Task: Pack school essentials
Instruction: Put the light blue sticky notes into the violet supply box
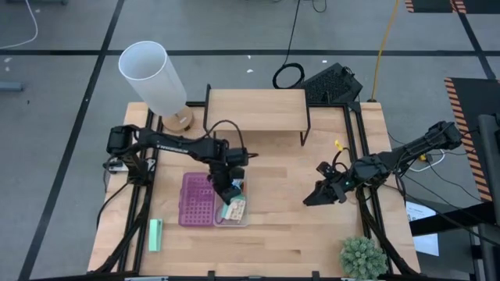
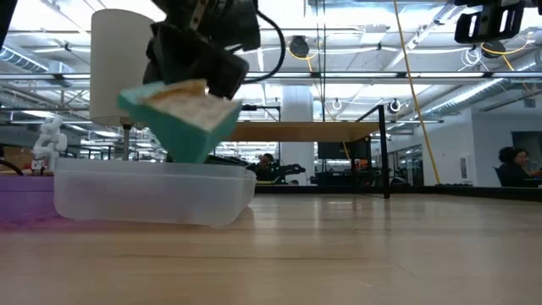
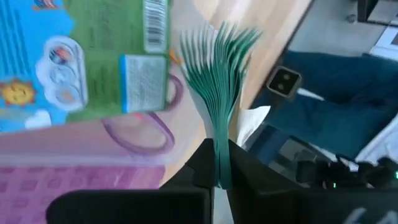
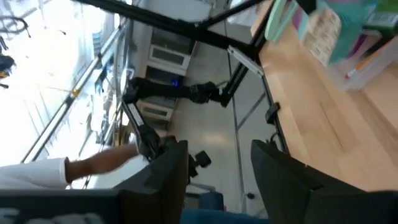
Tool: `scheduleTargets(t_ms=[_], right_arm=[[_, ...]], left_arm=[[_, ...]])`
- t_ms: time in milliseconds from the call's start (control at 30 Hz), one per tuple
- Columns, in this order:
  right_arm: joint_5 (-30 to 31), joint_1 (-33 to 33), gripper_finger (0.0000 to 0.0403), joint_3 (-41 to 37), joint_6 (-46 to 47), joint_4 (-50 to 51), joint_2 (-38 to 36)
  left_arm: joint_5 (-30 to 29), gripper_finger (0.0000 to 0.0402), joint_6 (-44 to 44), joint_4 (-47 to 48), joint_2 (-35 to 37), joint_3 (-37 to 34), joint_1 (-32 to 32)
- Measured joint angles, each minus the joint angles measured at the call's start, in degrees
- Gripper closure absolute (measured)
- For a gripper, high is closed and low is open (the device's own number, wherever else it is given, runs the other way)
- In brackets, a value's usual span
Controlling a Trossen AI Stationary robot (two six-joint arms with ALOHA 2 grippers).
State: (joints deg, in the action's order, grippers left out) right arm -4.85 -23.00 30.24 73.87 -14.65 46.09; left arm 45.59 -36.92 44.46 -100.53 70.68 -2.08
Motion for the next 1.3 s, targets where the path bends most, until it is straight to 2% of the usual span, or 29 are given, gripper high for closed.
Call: scheduleTargets(t_ms=[300,400,667,767,1033,1300], right_arm=[[3.35,0.02,0.0277,0.00,-1.33,-0.73,0.00],[3.34,0.02,0.0287,0.00,-1.68,-0.73,0.00],[3.34,0.02,0.0311,0.00,-2.70,-0.70,0.00],[3.34,0.02,0.0316,0.00,-2.81,-0.70,0.00],[3.34,0.02,0.0321,0.00,-3.47,-0.68,0.00],[2.52,0.04,0.0321,0.00,-3.41,-0.70,0.00]], left_arm=[[-3.26,0.0386,-3.96,-12.07,0.00,-4.96,0.96],[-5.09,0.0380,-4.06,-11.63,0.00,-5.40,0.83],[-5.09,0.0384,-2.81,-11.31,0.04,-8.70,1.90],[-5.18,0.0374,-3.77,-11.27,0.04,-9.53,2.24],[-7.45,0.0312,-5.49,-11.52,0.04,-9.56,2.46],[-8.18,0.0182,-5.24,-7.80,2.03,-7.56,2.41]])
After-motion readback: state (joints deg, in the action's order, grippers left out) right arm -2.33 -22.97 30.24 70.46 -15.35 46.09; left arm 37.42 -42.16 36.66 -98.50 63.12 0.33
